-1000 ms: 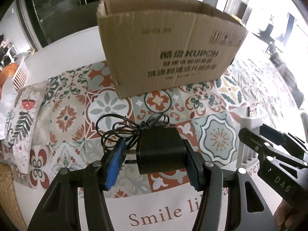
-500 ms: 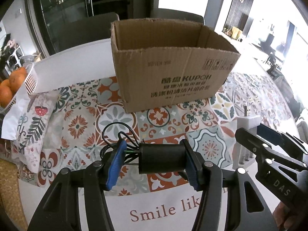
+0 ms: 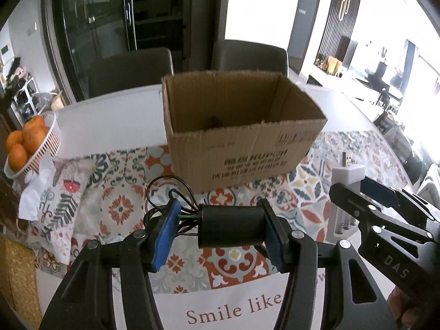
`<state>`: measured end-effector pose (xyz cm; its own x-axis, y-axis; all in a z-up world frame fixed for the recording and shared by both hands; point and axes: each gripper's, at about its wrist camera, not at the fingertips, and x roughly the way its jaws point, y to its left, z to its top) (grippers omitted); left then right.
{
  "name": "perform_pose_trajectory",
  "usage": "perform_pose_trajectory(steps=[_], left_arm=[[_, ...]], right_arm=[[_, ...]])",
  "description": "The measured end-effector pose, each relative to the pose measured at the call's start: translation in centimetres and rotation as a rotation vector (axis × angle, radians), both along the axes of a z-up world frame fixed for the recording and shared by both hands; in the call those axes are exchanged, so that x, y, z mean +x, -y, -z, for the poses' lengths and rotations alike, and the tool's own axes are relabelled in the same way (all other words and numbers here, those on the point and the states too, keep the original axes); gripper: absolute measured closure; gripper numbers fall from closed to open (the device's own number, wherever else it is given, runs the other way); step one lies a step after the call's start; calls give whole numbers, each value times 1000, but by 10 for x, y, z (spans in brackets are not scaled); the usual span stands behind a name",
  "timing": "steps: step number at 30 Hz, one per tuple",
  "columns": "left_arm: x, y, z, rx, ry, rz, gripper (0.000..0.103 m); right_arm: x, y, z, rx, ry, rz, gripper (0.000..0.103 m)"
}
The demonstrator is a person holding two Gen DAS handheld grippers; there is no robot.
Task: Organize rigid objects
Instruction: 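Lift the charger and black adapter with cable and carry them over the box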
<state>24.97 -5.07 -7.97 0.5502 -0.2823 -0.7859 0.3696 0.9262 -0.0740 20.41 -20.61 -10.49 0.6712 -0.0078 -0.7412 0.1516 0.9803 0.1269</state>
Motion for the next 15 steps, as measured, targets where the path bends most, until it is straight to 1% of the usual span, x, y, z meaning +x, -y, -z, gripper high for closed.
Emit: perform_pose_trajectory(steps=[15], left_arm=[[13,4,-51,-35,100,1,47]], right_arm=[[14,1,-46,-5,107,-25,54]])
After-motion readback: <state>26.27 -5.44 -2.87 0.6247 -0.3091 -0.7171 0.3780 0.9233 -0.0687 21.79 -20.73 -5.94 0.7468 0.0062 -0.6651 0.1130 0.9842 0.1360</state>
